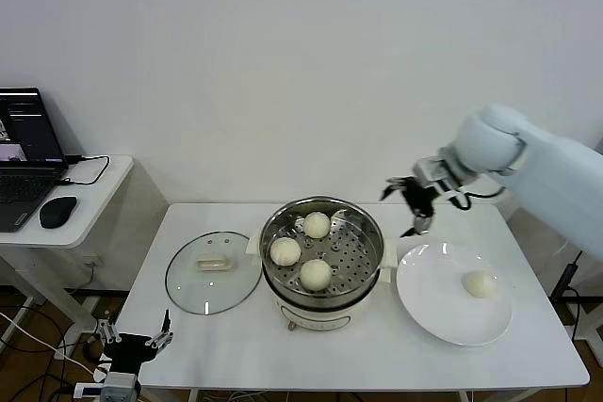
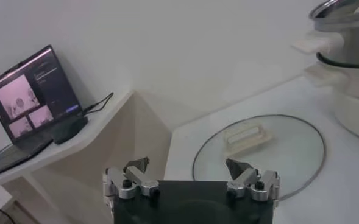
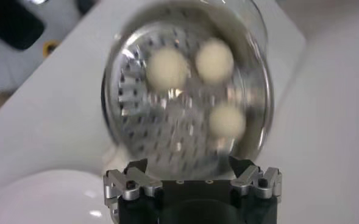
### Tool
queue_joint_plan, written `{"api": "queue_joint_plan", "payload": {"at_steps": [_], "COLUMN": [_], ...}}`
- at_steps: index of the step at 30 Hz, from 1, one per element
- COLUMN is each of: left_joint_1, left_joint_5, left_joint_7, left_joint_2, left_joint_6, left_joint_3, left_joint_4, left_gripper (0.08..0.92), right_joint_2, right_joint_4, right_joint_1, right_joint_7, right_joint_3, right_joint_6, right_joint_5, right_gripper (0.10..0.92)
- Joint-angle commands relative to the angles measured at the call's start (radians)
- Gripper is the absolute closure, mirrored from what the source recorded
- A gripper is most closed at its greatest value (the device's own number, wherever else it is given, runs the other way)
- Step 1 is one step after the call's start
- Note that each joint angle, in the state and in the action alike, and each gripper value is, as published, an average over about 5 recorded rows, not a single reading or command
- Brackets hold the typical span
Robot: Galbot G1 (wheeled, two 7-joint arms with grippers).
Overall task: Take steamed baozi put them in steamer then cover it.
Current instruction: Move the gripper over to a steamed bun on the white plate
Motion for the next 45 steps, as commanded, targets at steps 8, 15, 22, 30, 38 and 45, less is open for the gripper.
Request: {"api": "queue_joint_plan", "payload": {"at_steps": [8,15,22,30,38,45], "left_joint_1": [0.025,0.025,0.015,-0.002,-0.007,-0.009], "left_joint_5": [-0.004,0.006,0.008,0.01,0.012,0.013], "left_joint_7": [0.008,0.008,0.011,0.014,0.017,0.018], "left_joint_2": [0.005,0.003,0.006,0.006,0.01,0.016], "left_joint_6": [0.008,0.008,0.008,0.011,0.011,0.011], "left_joint_3": [-0.002,-0.007,-0.01,-0.01,-0.007,-0.008], "left_joint_4": [0.0,0.018,0.037,0.055,0.065,0.072], "left_gripper": [0.177,0.177,0.177,0.177,0.177,0.177], "right_joint_2": [-0.046,0.045,0.077,0.089,0.115,0.138], "right_joint_4": [-0.284,-0.416,-0.456,-0.496,-0.539,-0.572], "right_joint_1": [-0.368,-0.407,-0.432,-0.468,-0.511,-0.519], "right_joint_7": [-0.039,-0.011,-0.039,-0.018,0.008,0.032], "right_joint_3": [0.284,0.323,0.324,0.347,0.392,0.406], "right_joint_6": [0.003,0.034,0.07,0.088,0.104,0.116], "right_joint_5": [-0.272,-0.329,-0.361,-0.425,-0.486,-0.521], "right_gripper": [0.203,0.203,0.203,0.203,0.203,0.203]}}
